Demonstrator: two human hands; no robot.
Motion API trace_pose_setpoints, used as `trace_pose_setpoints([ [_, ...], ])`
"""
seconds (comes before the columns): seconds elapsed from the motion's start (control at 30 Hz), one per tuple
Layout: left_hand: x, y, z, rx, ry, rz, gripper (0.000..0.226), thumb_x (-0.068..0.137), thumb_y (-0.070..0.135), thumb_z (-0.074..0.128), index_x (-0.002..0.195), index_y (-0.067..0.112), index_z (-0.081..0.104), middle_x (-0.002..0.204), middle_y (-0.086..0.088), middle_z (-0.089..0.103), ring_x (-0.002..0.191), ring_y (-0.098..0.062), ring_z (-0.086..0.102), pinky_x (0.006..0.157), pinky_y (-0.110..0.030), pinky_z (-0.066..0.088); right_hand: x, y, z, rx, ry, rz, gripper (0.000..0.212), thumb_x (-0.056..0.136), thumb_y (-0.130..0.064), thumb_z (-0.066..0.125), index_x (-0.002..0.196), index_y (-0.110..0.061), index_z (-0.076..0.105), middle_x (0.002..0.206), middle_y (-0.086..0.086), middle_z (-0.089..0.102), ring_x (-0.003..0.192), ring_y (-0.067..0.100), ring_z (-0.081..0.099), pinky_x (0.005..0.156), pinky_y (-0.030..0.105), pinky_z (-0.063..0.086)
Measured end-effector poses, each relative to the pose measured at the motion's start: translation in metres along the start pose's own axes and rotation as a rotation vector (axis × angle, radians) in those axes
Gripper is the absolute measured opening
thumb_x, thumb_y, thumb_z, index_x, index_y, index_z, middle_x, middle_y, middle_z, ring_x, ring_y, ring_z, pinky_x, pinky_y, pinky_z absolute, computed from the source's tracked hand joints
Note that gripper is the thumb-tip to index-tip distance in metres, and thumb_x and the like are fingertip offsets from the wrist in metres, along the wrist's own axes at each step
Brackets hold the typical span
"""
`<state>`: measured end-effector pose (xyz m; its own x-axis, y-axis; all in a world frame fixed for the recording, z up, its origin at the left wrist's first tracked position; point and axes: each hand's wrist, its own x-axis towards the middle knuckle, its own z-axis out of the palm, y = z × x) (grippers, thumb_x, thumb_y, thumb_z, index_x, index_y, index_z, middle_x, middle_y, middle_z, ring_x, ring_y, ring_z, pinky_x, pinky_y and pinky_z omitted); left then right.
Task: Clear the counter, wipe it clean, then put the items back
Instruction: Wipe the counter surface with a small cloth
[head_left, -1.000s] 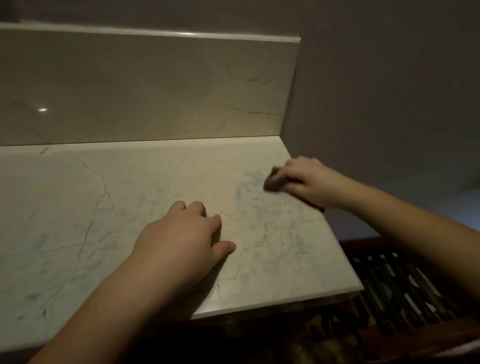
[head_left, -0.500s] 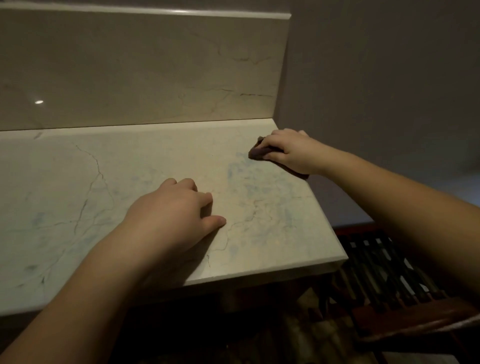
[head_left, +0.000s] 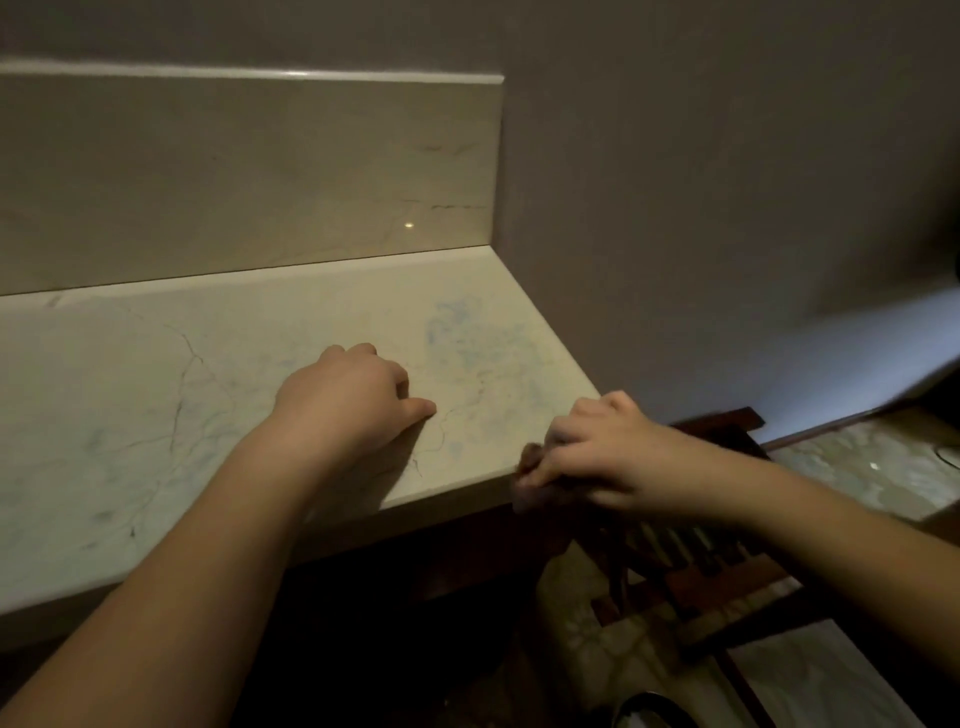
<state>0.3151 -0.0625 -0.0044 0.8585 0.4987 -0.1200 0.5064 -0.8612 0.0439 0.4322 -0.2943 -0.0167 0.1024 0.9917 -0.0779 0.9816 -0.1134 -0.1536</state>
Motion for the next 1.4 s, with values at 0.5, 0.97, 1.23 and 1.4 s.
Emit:
trace_pose_setpoints([
  [0.5,-0.095,0.044,0.018,-0.656,0.263,0.445,0.014,0.093,0.035,0.055,0.098,0.029,0.067,0.098,0.014,0.059,0.091,-0.006,0.056,0.077,-0.025,0.044,-0.074,-0.11,0.075,1.111,0.638,0.8,0.017,0.096,-0.035,0.051,0.105,-0.049,0.058,0.101,-0.021,0.066,0.091,-0.005,0.063,0.07,0.013,0.044],
  [0.97,-0.206,0.131,0.119,-1.243,-0.456,0.368,0.026,0.088,0.032,0.067,0.112,0.037,0.058,0.105,0.01,0.066,0.087,0.002,0.068,0.074,-0.019,0.056,-0.136,-0.148,0.137,1.852,1.056,0.932,0.03,0.1,-0.036,0.04,0.121,-0.038,0.06,0.122,0.005,0.064,0.113,0.028,0.061,0.096,0.051,0.048],
  [1.23,-0.208,0.195,0.149,-1.198,-0.566,0.448,0.049,0.072,0.022,0.063,0.117,0.04,0.059,0.12,0.02,0.055,0.112,-0.001,0.056,0.1,-0.033,0.048,-0.202,-0.116,0.166,2.065,1.167,0.946,0.034,0.102,-0.029,0.036,0.13,-0.031,0.055,0.126,0.009,0.062,0.116,0.028,0.058,0.087,0.041,0.05],
  [1.4,-0.205,0.27,0.17,-1.12,-0.494,0.527,0.046,0.085,0.004,0.068,0.123,0.029,0.058,0.125,0.016,0.046,0.11,0.014,0.046,0.083,-0.002,0.039,-0.261,-0.078,0.184,2.159,1.146,0.956,0.033,0.102,-0.028,0.04,0.132,-0.023,0.052,0.116,0.012,0.068,0.105,0.027,0.067,0.081,0.038,0.052],
])
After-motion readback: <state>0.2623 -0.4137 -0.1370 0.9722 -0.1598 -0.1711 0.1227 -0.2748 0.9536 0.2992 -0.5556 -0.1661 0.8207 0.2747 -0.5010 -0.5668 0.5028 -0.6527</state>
